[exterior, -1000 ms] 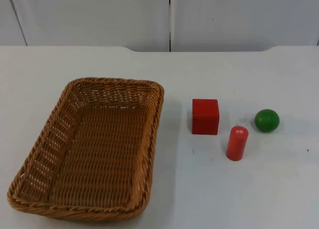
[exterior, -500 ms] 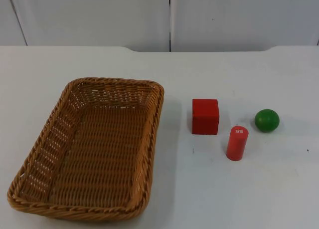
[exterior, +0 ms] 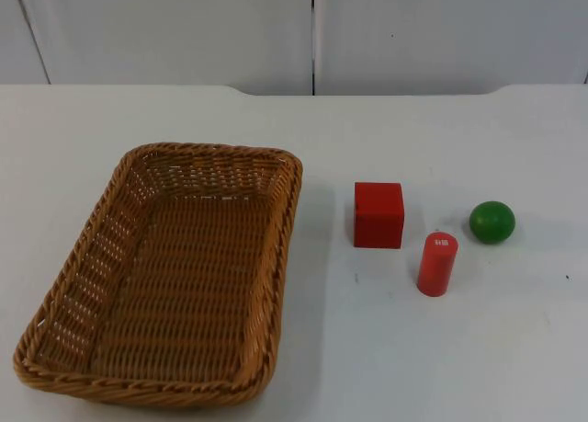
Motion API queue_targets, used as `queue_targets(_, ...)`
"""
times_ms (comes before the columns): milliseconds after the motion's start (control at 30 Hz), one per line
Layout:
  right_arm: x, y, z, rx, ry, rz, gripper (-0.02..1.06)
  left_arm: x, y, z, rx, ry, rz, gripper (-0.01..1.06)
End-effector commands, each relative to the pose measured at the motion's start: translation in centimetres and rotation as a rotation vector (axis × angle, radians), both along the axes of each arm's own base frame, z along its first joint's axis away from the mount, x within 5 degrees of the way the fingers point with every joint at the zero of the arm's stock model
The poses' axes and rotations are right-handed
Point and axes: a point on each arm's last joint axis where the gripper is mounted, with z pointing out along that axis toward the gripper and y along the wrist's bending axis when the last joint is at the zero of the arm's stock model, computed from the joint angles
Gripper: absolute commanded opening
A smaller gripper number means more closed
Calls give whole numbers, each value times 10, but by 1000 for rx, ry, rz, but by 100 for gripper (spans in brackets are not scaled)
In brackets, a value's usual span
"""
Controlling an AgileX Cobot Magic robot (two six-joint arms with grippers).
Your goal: Pick up the basket with the left hand and place the object to the left of the red cylinder into the basket with the right hand.
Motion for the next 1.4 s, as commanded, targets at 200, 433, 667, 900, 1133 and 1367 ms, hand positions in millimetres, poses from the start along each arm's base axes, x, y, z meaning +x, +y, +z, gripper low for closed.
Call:
queue_targets(200,0,0,0,-2,-6,-6,105,0,0,-1,-5,3,0,105)
queue_targets(433,0,0,0,-2,-6,-6,105,0,0,-1,-7,3,-1,105)
queue_targets(667,0,0,0,-2,-6,-6,105,0,-1,-1,-30,3,6,105)
queue_targets(900,0,0,0,-2,-6,-6,105,0,0,-1,-21,3,12,105)
queue_targets(1133,0,0,0,-4,-6,-8,105,0,1,-1,-17,3,13,105)
queue_targets(1367,0,0,0,-4,-6,-8,105,-1,1,1,-17,-9,12,105)
